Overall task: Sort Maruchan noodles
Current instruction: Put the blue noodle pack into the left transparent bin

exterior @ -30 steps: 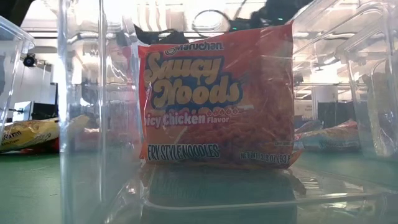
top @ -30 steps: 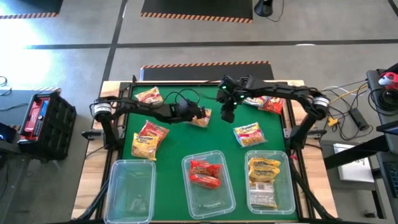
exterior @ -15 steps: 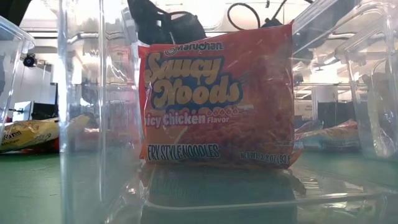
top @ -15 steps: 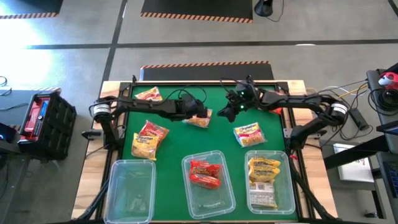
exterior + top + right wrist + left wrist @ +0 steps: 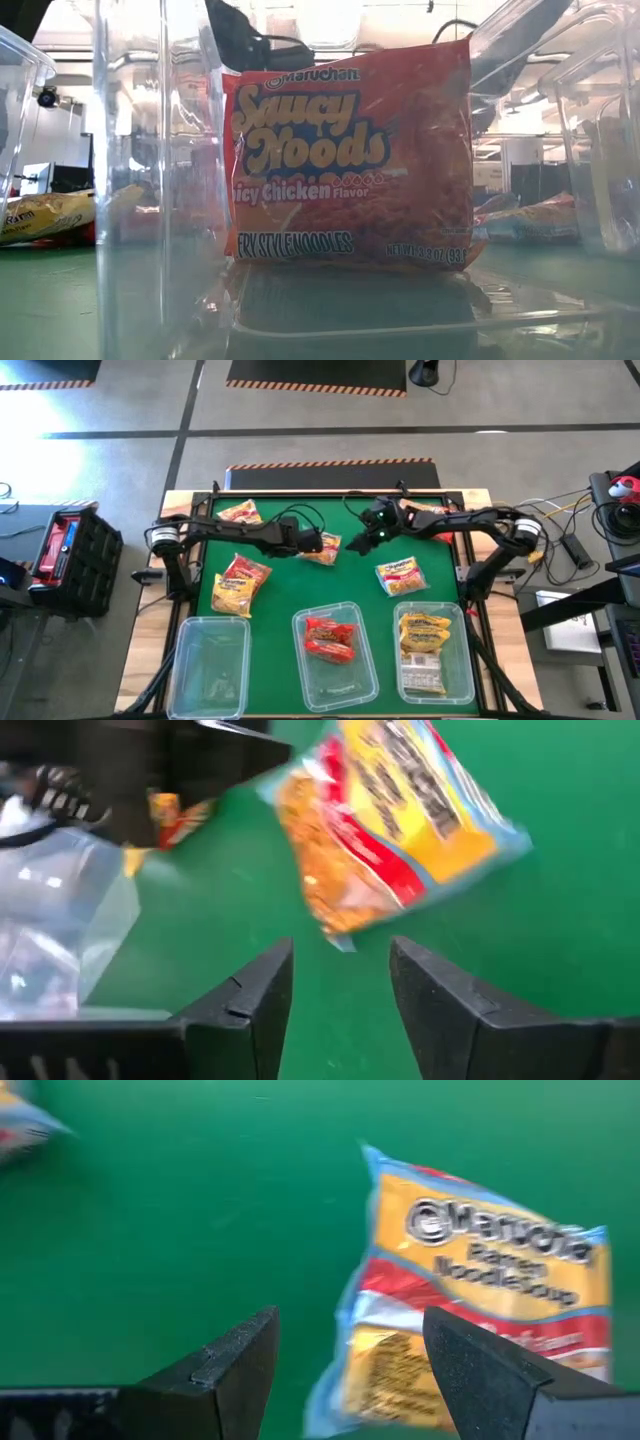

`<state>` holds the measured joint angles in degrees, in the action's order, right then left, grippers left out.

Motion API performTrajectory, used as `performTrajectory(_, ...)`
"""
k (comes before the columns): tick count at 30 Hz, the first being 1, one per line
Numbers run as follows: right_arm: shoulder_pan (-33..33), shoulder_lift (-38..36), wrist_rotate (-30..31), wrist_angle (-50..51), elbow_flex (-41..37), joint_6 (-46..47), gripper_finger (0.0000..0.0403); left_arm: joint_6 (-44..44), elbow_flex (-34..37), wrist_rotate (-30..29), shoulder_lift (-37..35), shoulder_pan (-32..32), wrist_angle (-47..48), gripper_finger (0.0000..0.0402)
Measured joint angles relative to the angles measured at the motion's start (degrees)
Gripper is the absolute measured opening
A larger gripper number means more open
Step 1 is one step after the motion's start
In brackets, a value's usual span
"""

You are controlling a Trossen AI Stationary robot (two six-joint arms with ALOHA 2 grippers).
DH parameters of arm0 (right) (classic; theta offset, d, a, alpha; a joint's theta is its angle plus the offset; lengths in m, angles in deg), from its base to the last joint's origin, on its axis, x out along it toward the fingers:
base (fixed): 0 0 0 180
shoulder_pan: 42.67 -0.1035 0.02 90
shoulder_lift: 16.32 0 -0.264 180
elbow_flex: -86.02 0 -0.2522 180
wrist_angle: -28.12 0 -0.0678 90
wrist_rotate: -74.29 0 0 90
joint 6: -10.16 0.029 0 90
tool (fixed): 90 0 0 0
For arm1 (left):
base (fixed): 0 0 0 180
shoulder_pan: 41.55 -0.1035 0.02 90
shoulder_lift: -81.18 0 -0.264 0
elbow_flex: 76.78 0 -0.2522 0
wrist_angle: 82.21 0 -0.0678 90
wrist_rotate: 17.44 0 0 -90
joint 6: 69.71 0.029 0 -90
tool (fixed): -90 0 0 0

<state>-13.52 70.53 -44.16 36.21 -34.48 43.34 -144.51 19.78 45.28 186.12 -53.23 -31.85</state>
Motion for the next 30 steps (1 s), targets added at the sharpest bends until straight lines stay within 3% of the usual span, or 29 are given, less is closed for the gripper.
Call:
performTrajectory(9, -0.3, 7.9, -0.2, -11.7, 0.0, 11.5, 0.0160, 0.5, 4.4, 5.8, 1.2, 0.0, -11.7, 0.0231)
performTrajectory(15, 0.0, 11.9, 0.0, -13.8, 0.1, 14.5, 0.0160, 4.3, 4.1, 9.1, 2.4, 0.0, -17.6, 0.0231)
performTrajectory(30, 0.1, 16.5, 3.3, -13.5, 1.7, 13.7, 0.0160, 12.1, 4.0, 11.9, -3.0, 0.0, -17.0, 0.0231)
